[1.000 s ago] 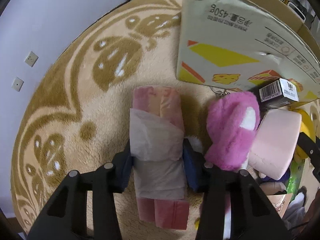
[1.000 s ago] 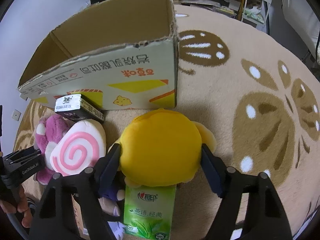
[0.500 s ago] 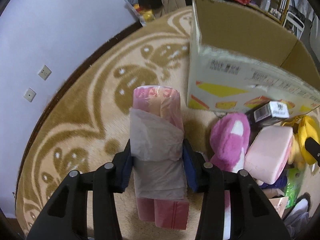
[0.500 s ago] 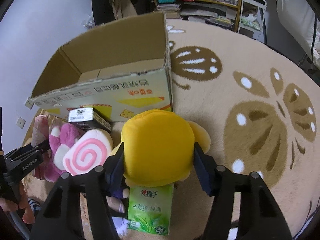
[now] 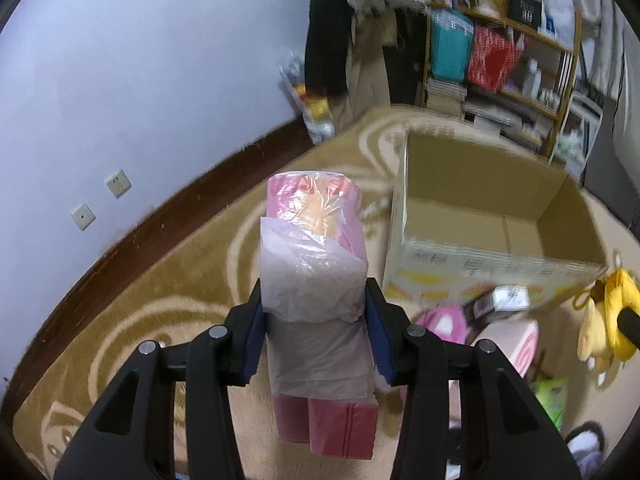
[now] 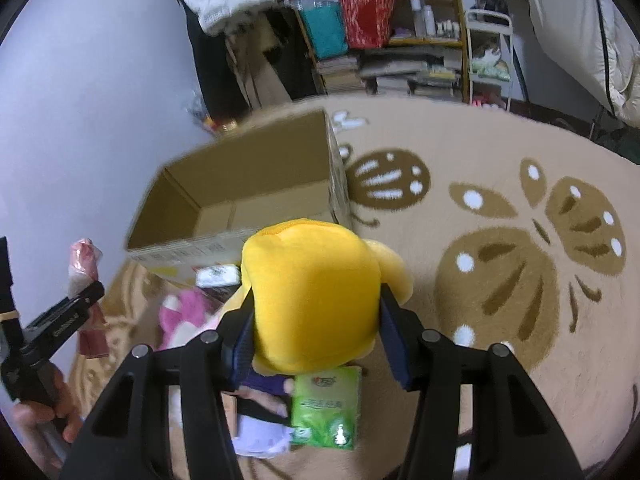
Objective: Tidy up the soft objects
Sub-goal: 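Carry both held items into the cardboard box and open both tools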
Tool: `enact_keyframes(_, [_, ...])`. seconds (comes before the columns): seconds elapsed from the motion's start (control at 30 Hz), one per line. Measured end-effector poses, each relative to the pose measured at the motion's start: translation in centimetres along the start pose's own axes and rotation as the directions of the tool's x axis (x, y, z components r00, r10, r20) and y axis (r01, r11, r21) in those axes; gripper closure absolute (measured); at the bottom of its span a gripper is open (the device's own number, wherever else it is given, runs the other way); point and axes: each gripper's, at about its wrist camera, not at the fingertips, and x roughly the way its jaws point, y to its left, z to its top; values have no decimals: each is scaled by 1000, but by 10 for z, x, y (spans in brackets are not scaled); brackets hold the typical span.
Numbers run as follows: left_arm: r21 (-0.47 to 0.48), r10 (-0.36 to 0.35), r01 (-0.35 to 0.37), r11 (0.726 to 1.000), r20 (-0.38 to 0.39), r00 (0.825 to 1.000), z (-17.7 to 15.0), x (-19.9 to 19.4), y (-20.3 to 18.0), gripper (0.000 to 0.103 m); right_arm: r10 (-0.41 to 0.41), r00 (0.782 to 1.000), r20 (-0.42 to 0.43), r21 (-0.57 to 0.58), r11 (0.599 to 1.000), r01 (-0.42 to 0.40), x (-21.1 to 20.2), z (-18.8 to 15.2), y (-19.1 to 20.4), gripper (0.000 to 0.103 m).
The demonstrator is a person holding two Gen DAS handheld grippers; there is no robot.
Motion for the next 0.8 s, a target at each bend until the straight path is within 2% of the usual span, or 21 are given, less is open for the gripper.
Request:
enact_keyframes(0.13, [-21, -19, 21, 1000, 104, 994, 13, -21, 4, 59, 34, 996, 87, -23, 999, -32, -24, 10, 6, 46])
enact_keyframes(0.3, [-31, -57, 62, 998, 141, 988, 31, -23, 2, 59, 58, 985, 164, -54, 997, -50, -29, 28, 17, 46])
enact_keyframes(0.5, [22, -57, 54, 998, 169, 984, 48, -26, -10, 59, 66, 985, 158, -63, 996, -57, -10, 45, 24, 45])
enact_keyframes(0.67, [63, -86, 76, 995, 181, 980, 64, -24, -28, 59, 72, 984, 162, -105, 993, -56, 3, 56, 32, 45])
enact_keyframes(0.8, [95, -138, 122, 988, 184, 973, 74, -21, -45, 59, 70, 984, 164, -134, 990, -48, 11, 64, 36, 45])
